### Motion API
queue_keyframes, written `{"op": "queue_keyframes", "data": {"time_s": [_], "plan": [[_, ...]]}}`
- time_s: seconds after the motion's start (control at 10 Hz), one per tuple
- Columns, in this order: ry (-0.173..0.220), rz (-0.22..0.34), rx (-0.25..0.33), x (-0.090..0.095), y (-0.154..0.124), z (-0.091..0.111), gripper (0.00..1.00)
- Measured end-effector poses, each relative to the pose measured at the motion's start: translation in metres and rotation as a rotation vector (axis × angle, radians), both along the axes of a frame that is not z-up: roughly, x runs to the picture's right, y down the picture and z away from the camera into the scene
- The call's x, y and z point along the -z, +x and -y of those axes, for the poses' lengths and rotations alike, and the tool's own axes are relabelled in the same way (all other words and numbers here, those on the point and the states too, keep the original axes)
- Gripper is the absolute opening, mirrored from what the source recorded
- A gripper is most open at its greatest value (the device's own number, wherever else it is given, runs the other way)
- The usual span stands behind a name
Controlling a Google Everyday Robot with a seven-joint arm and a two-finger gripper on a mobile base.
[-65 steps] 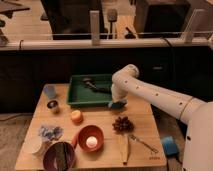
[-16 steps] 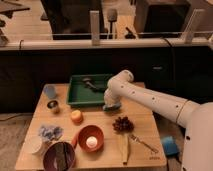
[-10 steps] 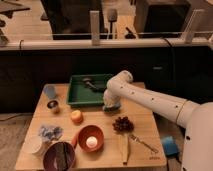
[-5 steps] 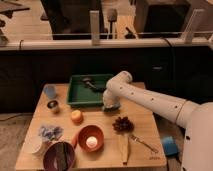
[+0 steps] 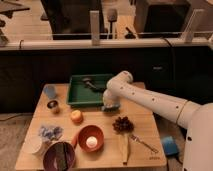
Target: Place sponge in tray
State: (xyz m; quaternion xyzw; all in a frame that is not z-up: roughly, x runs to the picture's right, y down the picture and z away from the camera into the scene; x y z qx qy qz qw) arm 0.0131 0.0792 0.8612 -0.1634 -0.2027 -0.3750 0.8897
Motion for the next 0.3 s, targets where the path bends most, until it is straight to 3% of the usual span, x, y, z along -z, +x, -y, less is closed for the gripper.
{"op": "queue_keyframes", "data": {"time_s": [0.2, 0.3], "plan": [[0.003, -0.010, -0.016, 0.014, 0.015, 0.023, 0.04], [0.009, -0.014, -0.021, 0.021, 0.020, 0.032, 0.02]]}}
